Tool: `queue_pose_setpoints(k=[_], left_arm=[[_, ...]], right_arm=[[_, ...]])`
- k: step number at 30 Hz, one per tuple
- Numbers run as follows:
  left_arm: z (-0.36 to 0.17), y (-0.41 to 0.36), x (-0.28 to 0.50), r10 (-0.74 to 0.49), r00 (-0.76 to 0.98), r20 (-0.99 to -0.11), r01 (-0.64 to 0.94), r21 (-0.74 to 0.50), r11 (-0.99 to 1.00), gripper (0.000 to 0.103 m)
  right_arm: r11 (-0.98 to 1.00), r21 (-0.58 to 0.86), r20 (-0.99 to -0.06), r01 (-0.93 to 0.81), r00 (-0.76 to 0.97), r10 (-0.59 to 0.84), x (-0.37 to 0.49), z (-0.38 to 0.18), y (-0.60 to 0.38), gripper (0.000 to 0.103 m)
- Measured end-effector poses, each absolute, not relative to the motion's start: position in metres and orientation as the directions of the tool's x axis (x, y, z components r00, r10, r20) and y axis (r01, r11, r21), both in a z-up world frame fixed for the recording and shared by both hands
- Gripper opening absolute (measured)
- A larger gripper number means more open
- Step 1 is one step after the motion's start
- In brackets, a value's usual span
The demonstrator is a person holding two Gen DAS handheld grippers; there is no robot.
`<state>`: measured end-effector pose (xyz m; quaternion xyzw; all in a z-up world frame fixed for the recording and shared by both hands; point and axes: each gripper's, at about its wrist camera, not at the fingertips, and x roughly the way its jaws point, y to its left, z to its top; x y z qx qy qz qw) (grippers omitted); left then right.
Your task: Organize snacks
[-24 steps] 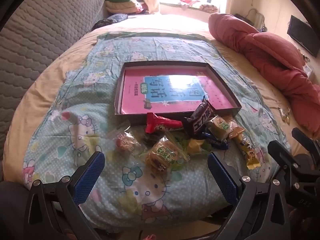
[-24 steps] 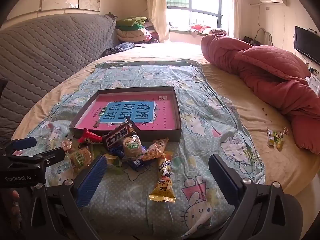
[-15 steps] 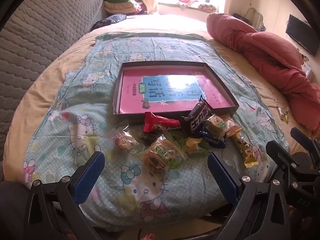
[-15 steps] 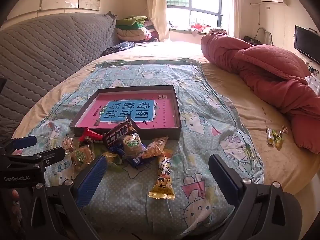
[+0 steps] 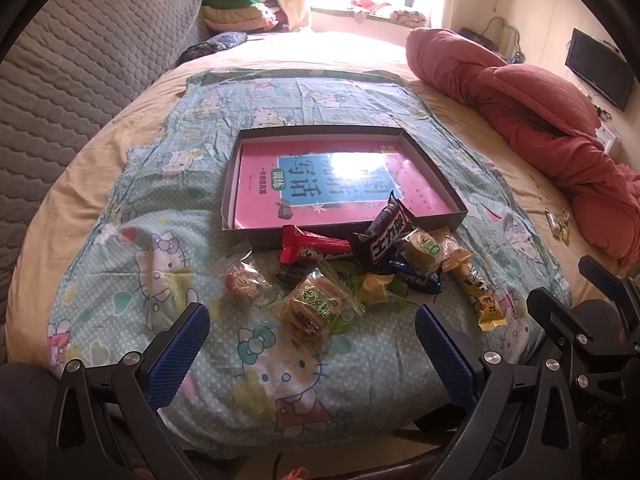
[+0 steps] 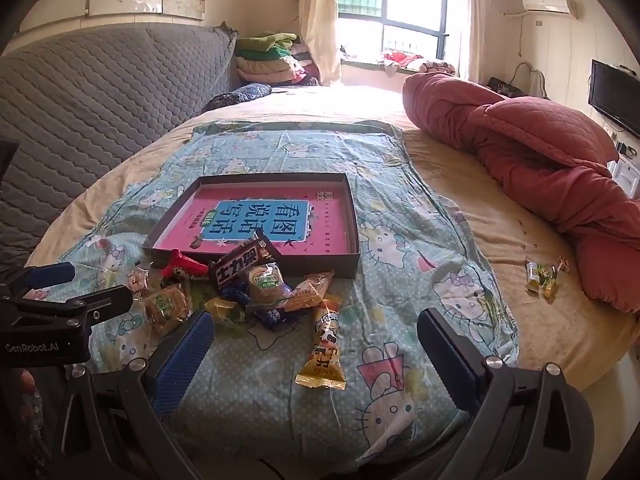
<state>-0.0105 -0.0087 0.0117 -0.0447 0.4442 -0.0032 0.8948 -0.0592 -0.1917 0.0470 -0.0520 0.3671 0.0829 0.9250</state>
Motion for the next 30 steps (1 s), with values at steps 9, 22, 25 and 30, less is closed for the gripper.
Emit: queue_pose_setpoints(k=[9,22,25,30], left_arm=[[0.0120,-0.0084,-0.0110,-0.051,0.603,-0.796,-0.028,-0.085,0.996,0.102],[0.0110,-0.0097,-0.0121,-0.053,0.604,-0.796,-0.026,-0.087,0.996,0.102],[0.0111,-0.0095,-0.0121,-0.053,0.604,-0.795,-0.026,-0.087,0.996,0.102],[0.0108,-0.0098,-0.0122,-0.054,0.602,-0.796,-0.026,-0.088,0.996,0.102]], right_arm=[[0.978,-0.044,-0.685,-0.206,0.719,0.121,-0.0620,0.0483,-0.1892,0.102],[0.976,-0.044,-0.690,-0.212,0.714,0.124,-0.0609,0.0468,-0.1873,0.102],[0.976,-0.043,-0.690,-0.212,0.713,0.124,-0.0614,0.0468,-0.1875,0.102],[0.976,-0.043,-0.692,-0.213,0.711,0.125,-0.0612,0.0462,-0.1875,0.102]])
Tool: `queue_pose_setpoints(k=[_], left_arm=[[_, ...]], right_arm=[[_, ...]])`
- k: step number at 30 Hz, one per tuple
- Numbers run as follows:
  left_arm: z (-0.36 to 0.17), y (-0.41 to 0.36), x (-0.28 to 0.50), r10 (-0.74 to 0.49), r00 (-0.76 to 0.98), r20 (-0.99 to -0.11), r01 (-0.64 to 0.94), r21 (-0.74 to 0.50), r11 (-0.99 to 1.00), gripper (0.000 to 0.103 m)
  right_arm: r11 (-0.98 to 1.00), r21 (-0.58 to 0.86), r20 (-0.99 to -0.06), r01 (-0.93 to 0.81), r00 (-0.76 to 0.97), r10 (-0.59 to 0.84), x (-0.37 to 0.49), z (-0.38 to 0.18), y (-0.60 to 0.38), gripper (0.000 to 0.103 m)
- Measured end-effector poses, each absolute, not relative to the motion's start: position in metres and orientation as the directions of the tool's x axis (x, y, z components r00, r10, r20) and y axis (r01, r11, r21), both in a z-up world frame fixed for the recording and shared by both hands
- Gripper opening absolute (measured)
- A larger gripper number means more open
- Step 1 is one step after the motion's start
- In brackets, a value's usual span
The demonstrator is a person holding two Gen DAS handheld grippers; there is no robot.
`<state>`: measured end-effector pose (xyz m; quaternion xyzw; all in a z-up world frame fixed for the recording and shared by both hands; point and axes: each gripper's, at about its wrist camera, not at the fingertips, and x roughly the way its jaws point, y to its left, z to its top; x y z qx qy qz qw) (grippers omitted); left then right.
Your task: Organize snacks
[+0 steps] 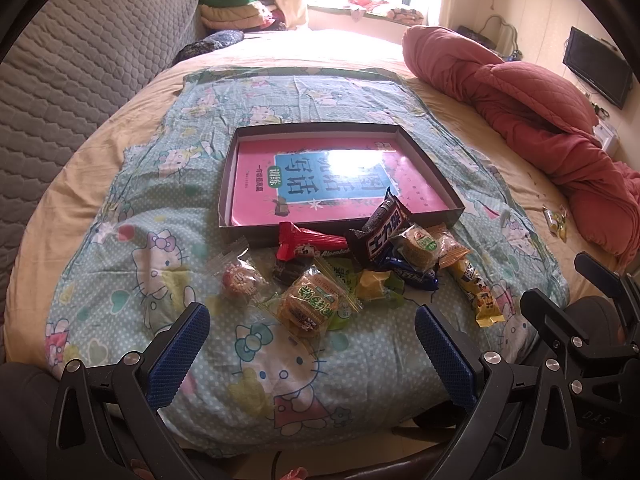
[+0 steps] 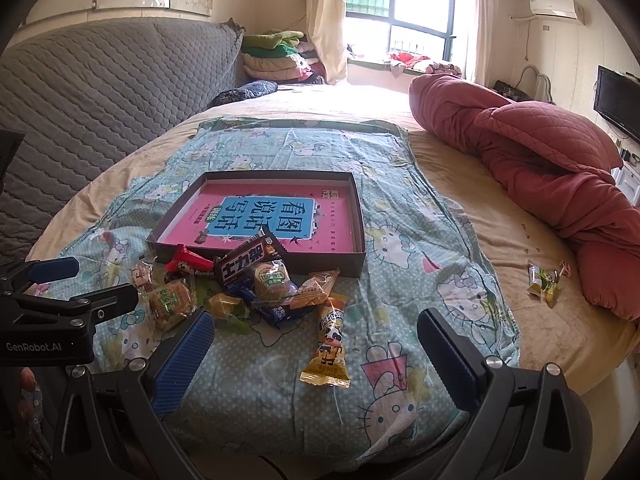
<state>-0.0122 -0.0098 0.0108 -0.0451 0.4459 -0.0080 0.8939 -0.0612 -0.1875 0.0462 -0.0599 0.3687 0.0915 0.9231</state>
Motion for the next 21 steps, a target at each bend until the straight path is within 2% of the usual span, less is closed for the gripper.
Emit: queue_pose_setpoints(k=[21], left_arm=[[0.0057,-0.0081,-0.0107,-0.061,0.592,-0.804,-0.026,-0.095,0.995,0.102]], right_arm=[[0.975,-0.040,-0.699,-0.218,0.704,0.129,-0.0592,0.0433,-0.1875,0.102]])
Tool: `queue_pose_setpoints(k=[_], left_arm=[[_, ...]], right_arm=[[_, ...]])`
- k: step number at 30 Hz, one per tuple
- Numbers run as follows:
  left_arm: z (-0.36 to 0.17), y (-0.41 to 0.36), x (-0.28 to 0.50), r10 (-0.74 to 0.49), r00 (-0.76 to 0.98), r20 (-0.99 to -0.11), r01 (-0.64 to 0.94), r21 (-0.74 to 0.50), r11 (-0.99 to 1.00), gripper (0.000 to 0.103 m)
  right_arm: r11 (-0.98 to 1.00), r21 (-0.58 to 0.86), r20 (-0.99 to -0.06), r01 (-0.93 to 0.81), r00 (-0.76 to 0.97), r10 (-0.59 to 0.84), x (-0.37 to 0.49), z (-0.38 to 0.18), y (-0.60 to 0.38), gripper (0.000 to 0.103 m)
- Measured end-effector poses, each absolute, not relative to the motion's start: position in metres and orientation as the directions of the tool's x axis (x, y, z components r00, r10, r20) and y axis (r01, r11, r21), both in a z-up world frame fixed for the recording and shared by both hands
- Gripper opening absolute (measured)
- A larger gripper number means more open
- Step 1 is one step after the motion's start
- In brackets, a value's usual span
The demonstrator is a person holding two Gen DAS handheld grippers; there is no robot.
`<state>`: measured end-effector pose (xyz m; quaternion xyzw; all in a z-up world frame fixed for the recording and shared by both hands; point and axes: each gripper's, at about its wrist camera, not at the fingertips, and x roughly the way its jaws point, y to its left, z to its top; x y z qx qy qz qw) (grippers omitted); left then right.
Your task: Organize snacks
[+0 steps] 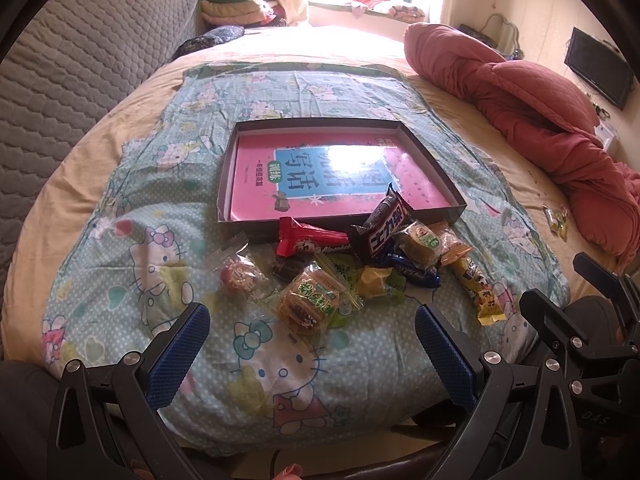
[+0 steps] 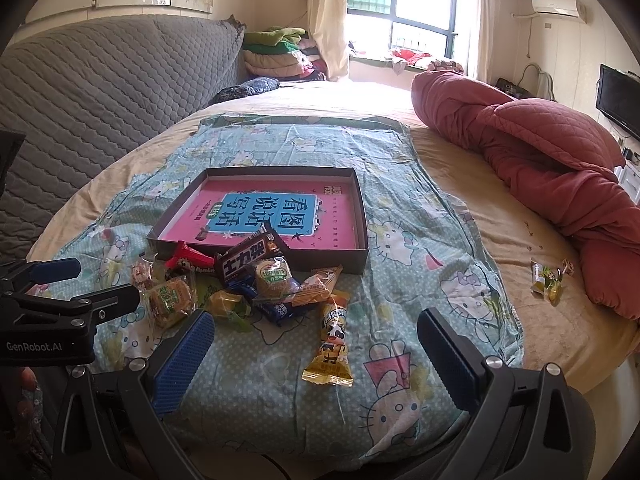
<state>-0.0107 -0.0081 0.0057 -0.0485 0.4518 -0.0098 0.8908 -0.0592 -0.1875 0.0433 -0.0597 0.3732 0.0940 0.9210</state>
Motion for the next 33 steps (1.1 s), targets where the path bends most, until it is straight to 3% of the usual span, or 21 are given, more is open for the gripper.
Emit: queue_pose_setpoints(k=[33], left_arm=[[-0.013,0.020,-0.002,-0.110,0.538,-0.836,-0.104,-0.196,0.975,0.102]], right_arm=[[0.975,0.031,-0.712,-0.219,0.679,0.176,-0.050,0.033,-0.194,0.102]])
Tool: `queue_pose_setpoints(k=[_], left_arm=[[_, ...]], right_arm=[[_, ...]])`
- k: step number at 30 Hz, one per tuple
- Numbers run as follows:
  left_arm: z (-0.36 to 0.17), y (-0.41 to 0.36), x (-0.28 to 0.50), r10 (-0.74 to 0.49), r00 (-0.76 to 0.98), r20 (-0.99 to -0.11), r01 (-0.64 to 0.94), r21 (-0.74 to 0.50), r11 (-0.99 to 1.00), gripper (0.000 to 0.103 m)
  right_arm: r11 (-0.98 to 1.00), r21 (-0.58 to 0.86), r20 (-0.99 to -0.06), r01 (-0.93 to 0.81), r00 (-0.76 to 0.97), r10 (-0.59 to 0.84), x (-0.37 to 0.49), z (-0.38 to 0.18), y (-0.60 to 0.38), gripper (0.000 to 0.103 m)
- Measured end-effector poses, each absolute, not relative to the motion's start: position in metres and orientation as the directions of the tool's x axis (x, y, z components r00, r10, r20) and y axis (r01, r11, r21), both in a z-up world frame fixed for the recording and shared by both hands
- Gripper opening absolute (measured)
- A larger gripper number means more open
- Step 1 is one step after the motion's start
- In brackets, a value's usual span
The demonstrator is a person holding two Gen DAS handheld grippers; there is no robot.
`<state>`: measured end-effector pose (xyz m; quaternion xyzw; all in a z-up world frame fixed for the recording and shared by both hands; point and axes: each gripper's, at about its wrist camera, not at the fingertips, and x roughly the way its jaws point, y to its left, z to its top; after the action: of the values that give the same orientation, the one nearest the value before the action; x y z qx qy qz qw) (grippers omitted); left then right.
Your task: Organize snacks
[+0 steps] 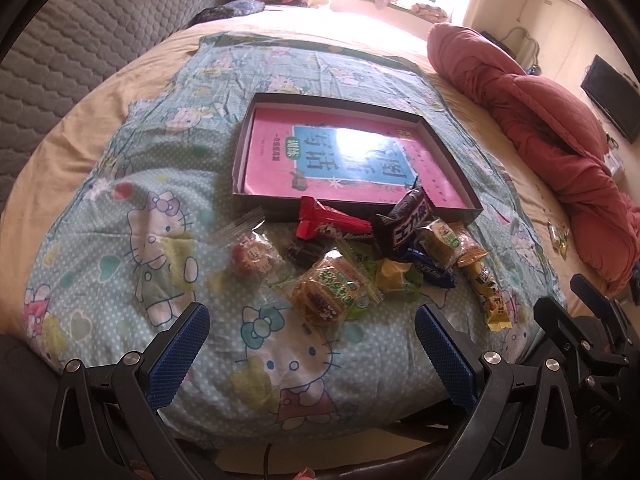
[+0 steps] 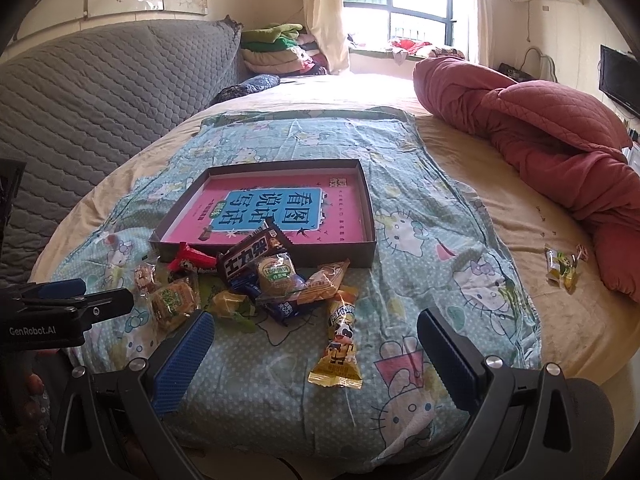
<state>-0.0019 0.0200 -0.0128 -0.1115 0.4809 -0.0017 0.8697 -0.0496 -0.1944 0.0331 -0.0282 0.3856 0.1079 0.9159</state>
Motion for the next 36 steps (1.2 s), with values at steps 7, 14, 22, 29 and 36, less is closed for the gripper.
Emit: queue_pose_setpoints(k=[7,14,22,29,36], left_arm=[[-0.023,0.029,0.004,-0.137,0.508,-0.850,-0.117,-0.225,0.967,0.102],[-0.048,0.030,0.019,-0.180,0.431,-0.884,-0.083,-0.237,0.968,0.102],[-0.060,0.017,0.033,-0.149,0.412,-0.899,0.004,-0.162,0.987,0.102],[-0.069,0.019,0.046,-0.167,0.421,-0.892,0.050,-0.160,0.986,0.102],[-0.075,0.021,0.050,-0.210,0.397,-0.894,0.078,-0.195,0.978,0.102]], right_arm=[[0.975,0.061,-0.713,-0.215,0.674,0.194,-0.044,0.029,-0.200,0.102],[0.976,0.100,-0.724,-0.194,0.659,0.205,-0.034,0.022,-0.207,0.102],[0.976,0.166,-0.772,-0.143,0.597,0.219,-0.019,0.004,-0.220,0.102],[0.980,0.188,-0.820,-0.069,0.539,0.195,-0.007,-0.016,-0.231,0.102],[0.989,0.132,-0.865,-0.065,0.479,0.147,0.007,-0.035,-0.224,0.102]])
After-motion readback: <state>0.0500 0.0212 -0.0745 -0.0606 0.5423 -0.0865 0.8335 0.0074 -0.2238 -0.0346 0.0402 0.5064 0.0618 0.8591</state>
